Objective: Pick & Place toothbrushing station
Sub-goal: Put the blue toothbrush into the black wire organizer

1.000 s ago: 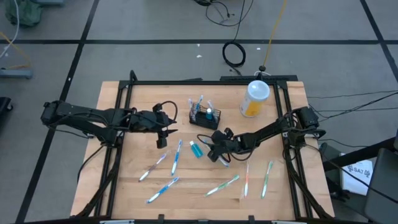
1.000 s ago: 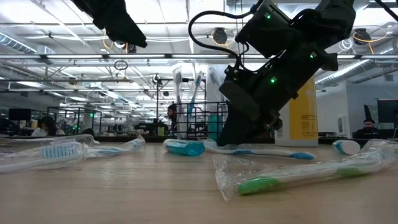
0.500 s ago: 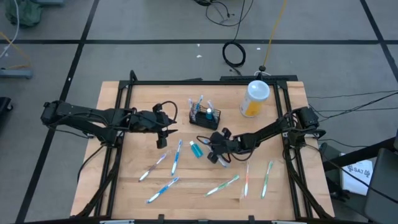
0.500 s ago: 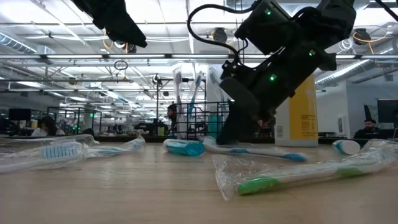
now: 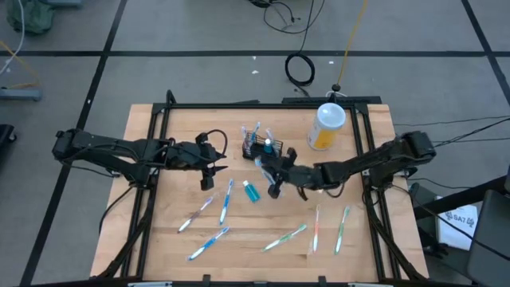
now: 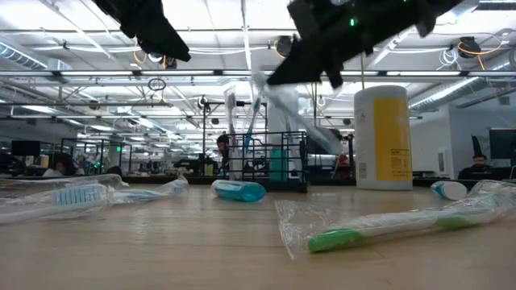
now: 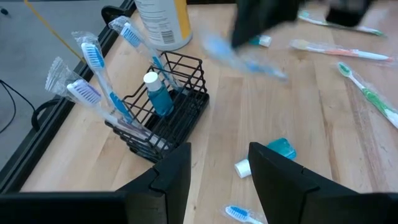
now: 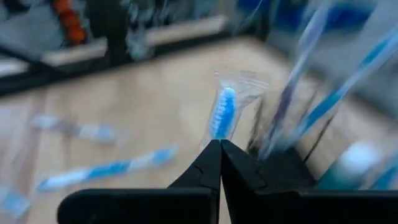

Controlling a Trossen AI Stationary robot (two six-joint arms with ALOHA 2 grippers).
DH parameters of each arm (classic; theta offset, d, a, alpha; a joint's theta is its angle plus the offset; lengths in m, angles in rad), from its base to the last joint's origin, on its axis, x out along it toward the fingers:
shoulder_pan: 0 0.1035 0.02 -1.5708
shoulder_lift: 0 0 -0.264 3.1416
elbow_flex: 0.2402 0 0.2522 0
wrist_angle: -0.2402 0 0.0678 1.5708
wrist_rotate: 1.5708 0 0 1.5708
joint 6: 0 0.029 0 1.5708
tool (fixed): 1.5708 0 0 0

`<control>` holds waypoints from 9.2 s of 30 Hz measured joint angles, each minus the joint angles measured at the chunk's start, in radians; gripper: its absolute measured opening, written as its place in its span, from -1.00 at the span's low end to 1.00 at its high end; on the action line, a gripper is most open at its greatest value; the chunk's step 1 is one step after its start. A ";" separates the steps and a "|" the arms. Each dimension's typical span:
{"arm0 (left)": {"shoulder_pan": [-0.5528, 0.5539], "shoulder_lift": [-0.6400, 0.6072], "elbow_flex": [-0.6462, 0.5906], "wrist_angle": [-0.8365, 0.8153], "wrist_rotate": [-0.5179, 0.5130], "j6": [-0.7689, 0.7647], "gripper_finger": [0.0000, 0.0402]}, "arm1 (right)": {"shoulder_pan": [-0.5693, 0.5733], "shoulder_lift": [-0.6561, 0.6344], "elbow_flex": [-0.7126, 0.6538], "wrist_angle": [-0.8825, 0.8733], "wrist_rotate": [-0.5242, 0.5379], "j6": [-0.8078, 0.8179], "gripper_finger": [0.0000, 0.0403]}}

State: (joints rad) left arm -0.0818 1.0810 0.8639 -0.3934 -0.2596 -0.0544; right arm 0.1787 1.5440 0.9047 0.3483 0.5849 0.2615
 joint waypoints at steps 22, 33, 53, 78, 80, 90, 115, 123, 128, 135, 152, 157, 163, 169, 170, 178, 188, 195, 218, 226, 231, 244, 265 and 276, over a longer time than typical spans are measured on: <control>0.000 0.000 0.000 -0.008 0.000 -0.002 -0.16 | -0.127 0.224 -0.044 1.039 0.125 -0.710 -1.00; -0.002 0.000 0.000 -0.006 -0.001 0.029 -0.16 | -0.108 0.243 -0.135 1.216 0.247 -0.773 -1.00; -0.003 0.000 0.000 -0.002 -0.001 0.024 -0.16 | -0.173 0.245 -0.221 1.217 0.256 -0.650 -1.00; -0.003 0.000 0.000 -0.002 -0.002 0.024 -0.16 | -0.237 0.244 -0.209 1.219 0.248 -0.721 -1.00; -0.003 0.000 0.000 -0.002 -0.002 0.024 -0.16 | -0.224 0.244 -0.209 1.218 0.248 -0.722 -1.00; -0.003 0.000 0.000 -0.002 -0.002 0.024 -0.16 | -0.142 0.244 -0.209 1.208 0.248 -0.803 -1.00; -0.003 0.000 0.000 -0.002 -0.003 0.024 -0.16 | -0.044 0.243 -0.209 1.109 0.386 -0.718 -1.00; -0.003 0.000 0.000 -0.002 -0.002 0.024 -0.16 | -0.043 0.243 -0.209 0.996 0.386 -0.640 -1.00; -0.003 0.000 0.000 -0.002 -0.002 0.024 -0.16 | -0.036 0.243 -0.209 0.983 0.386 -0.632 -1.00; -0.003 0.000 0.000 -0.002 -0.002 0.024 -0.16 | -0.010 0.243 -0.209 0.961 0.386 -0.638 -1.00; -0.003 0.000 0.000 -0.002 -0.002 0.024 -0.16 | -0.008 0.243 -0.209 0.915 0.393 -0.689 -0.64; -0.003 0.000 0.000 -0.002 -0.002 0.024 -0.16 | -0.007 0.244 -0.209 1.003 0.507 -0.758 -0.43; -0.003 0.000 0.000 -0.002 -0.001 -0.014 -0.16 | 0.000 0.243 -0.209 1.160 0.537 -0.908 -0.25; -0.003 0.000 0.000 -0.002 0.000 -0.103 -0.16 | 0.040 0.166 -0.209 1.158 0.540 -1.074 -0.12; -0.005 0.000 0.000 -0.002 0.000 -0.125 -0.16 | 0.049 0.145 -0.209 1.158 0.540 -1.083 -0.10; -0.034 0.043 0.000 -0.081 0.061 -0.336 -0.16 | 0.079 -0.066 -0.209 0.874 0.511 -1.008 0.02; -0.080 0.283 0.000 -0.156 0.004 -0.726 -0.16 | 0.072 -0.218 -0.209 0.412 0.231 -0.614 0.03; -0.081 0.469 0.000 -0.115 0.059 -0.953 -0.16 | 0.072 -0.226 -0.209 0.432 0.222 -0.621 0.00; -0.036 0.602 0.000 -0.046 0.114 -0.862 -0.82 | 0.072 -0.226 -0.209 0.424 0.224 -0.586 0.00; -0.065 0.501 -0.001 0.002 0.027 -0.798 -0.92 | 0.072 -0.226 -0.209 0.425 0.222 -0.561 0.00; -0.078 0.353 -0.001 0.052 -0.103 -0.708 -0.98 | 0.072 -0.226 -0.209 0.425 0.222 -0.561 0.00; -0.057 0.140 -0.001 0.609 -0.430 -0.111 -0.99 | 0.072 -0.226 -0.209 0.425 0.222 -0.561 -0.01; 0.172 0.384 -0.001 1.080 -0.404 0.254 -0.98 | 0.072 -0.226 -0.209 0.425 0.221 -0.570 -0.02; 0.189 0.278 0.005 1.154 -0.473 0.498 -0.99 | 0.072 -0.226 -0.209 0.425 0.221 -0.591 -0.01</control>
State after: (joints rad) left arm 0.1073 1.3587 0.8688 0.7603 -0.7324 0.4440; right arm 0.2505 1.3182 0.6960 0.7734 0.8062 -0.3300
